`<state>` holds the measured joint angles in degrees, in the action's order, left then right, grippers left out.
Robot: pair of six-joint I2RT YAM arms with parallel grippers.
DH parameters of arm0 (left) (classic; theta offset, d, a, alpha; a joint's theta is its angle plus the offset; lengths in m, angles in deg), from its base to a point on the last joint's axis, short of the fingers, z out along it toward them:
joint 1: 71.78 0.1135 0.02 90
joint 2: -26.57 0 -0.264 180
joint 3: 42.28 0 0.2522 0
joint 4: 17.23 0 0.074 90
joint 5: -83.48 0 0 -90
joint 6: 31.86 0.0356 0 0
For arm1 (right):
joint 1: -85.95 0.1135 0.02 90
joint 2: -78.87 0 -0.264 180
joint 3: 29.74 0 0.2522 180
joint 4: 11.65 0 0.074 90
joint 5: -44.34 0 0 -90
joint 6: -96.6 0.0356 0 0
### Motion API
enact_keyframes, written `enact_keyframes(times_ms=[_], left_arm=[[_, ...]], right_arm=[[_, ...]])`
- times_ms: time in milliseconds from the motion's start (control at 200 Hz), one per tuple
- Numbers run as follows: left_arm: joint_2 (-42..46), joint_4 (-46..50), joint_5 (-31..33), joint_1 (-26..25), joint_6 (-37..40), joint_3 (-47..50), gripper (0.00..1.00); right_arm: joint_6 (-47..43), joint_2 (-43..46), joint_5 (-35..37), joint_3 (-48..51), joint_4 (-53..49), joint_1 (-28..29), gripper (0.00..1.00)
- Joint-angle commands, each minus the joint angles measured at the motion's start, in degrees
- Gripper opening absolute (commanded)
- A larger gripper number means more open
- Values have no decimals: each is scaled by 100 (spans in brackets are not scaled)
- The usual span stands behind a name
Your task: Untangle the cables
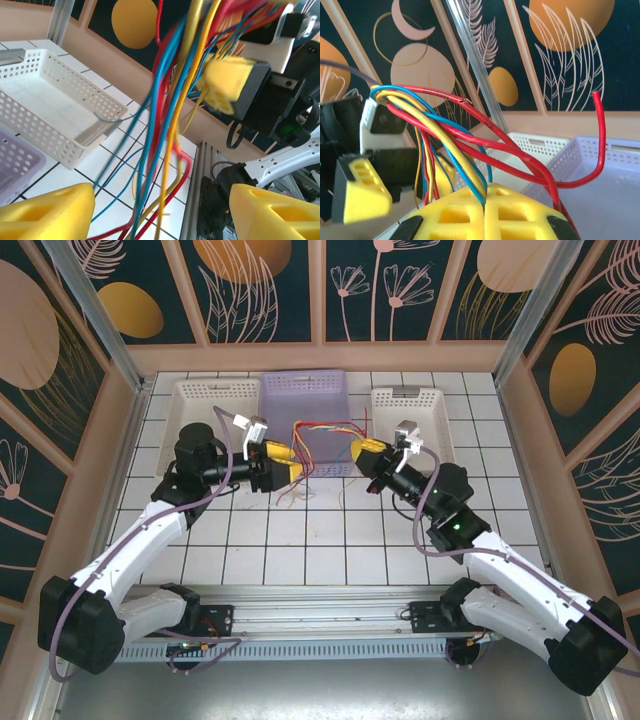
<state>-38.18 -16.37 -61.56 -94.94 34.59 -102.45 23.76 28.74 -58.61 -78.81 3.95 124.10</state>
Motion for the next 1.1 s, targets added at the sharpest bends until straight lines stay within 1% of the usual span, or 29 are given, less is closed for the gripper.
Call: enact_keyframes(times_ms=[0, 165, 370, 490, 841, 891, 986, 1056, 1096], left_arm=[[24, 200, -78, -40, 243, -203, 72], [65, 272, 17, -49, 323, -213, 72], [210, 344, 393, -49, 455, -183, 69], [208, 291, 431, -49, 426, -173, 65], [141, 173, 367, -49, 321, -123, 64], [129, 168, 362, -49, 323, -131, 61], [145, 162, 379, -48, 333, -136, 46], [164, 148, 409, -48, 333, -126, 28], [178, 153, 423, -49, 330, -118, 20]], right_arm=[[191, 195, 186, -430, -31, -51, 0], [138, 212, 120, -649, -292, -117, 0], [123, 270, 23, -643, -434, -142, 0], [137, 268, -82, -604, -436, -144, 0], [337, 182, -429, -527, -256, -147, 0], [366, 159, -503, -530, -257, -144, 0], [388, 135, -583, -514, -247, -143, 0], [410, 134, -653, -501, -268, -144, 0], [419, 135, -674, -500, -294, -144, 0]])
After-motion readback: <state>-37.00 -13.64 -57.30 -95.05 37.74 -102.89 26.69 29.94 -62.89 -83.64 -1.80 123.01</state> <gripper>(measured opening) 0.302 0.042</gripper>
